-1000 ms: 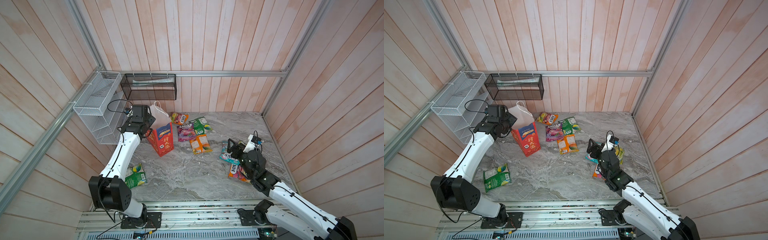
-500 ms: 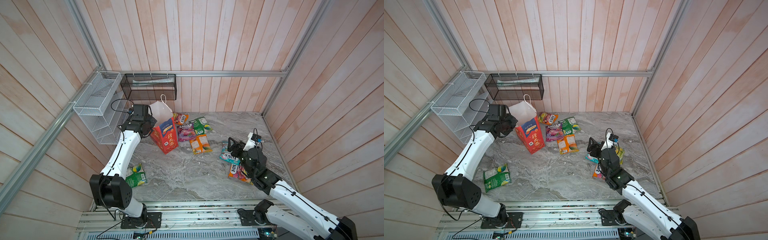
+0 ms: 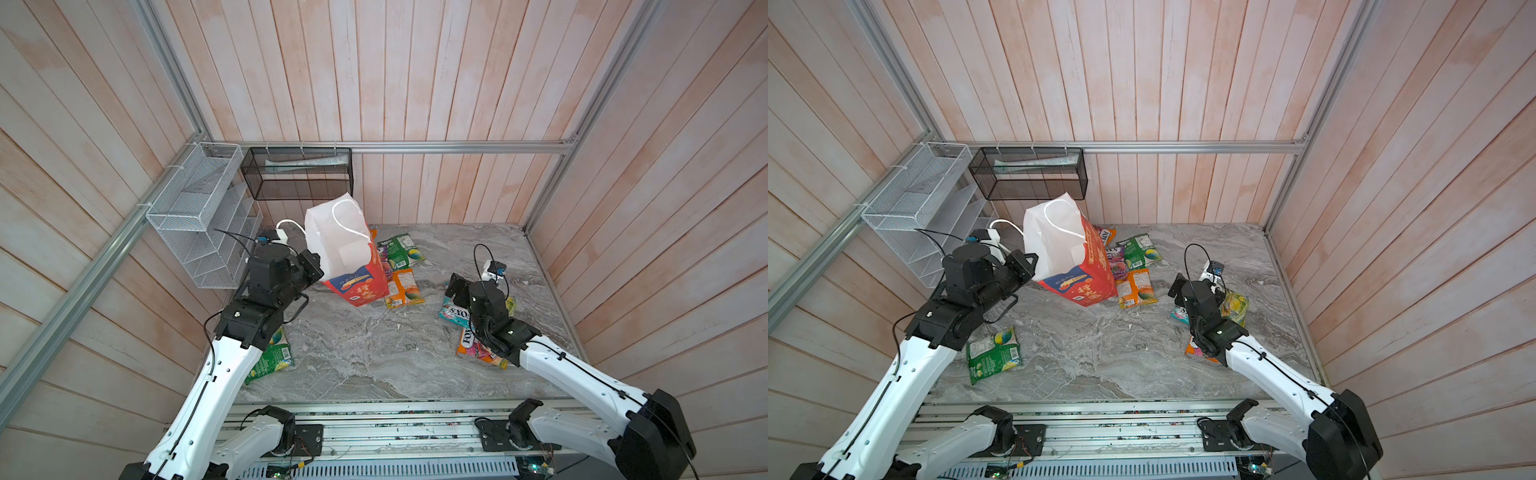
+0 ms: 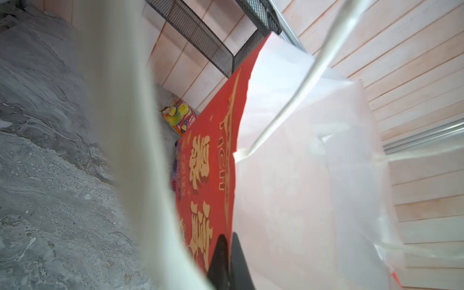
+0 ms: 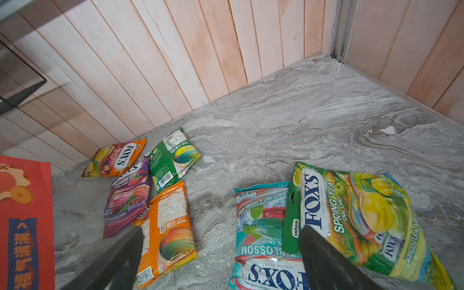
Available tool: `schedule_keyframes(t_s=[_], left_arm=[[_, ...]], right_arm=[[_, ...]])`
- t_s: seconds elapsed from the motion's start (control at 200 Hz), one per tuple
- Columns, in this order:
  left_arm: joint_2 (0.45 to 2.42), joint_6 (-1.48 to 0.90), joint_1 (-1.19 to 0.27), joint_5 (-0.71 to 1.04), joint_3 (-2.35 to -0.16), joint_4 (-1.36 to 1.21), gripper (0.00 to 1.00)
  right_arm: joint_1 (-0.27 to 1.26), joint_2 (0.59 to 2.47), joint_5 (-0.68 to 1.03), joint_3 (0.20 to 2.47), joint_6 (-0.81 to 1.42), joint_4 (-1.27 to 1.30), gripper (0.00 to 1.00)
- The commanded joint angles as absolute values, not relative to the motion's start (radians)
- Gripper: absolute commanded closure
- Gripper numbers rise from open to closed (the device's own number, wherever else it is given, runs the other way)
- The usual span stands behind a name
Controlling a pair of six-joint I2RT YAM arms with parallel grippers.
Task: Place the snacks into the paper bag
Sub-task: 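Raise the left gripper to the bag handle while the right approaches the packets, then hold the bag with the left gripper while the right grasps the teal packet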
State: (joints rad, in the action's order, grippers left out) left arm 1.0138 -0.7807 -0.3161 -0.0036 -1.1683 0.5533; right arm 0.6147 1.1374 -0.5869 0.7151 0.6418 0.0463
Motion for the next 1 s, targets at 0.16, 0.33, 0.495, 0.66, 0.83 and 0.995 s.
schedule_keyframes(t_s=[0.16,0.33,0.495,0.66,0.83,0.995], left_arm=[[1.006,-0.695,-0.339,0.005,-1.097,0.539,1.0],[1.039,-0.657,-0.364,0.037,-1.115,0.57,1.0],[1.044,-0.663,-0.374,0.023,-1.074,0.563,1.0],[1.072,-0.658,-0.377,0.104,-1.113,0.609,1.0],[1.077,-0.643,-0.377,0.115,-1.127,0.63,1.0],[1.07,-0.628,-0.379,0.107,-1.14,0.653,1.0]], right_arm=[[0.614,1.345,-0.629,0.808,0.668,-0.063,0.03],[0.605,1.479,-0.606,0.897,0.817,-0.205,0.03],[0.581,1.631,-0.583,0.988,0.903,-0.321,0.08],[0.57,1.732,-0.583,1.073,0.964,-0.438,0.12],[0.559,1.782,-0.543,1.087,0.99,-0.451,0.13],[0.553,1.812,-0.536,1.093,0.989,-0.448,0.25]])
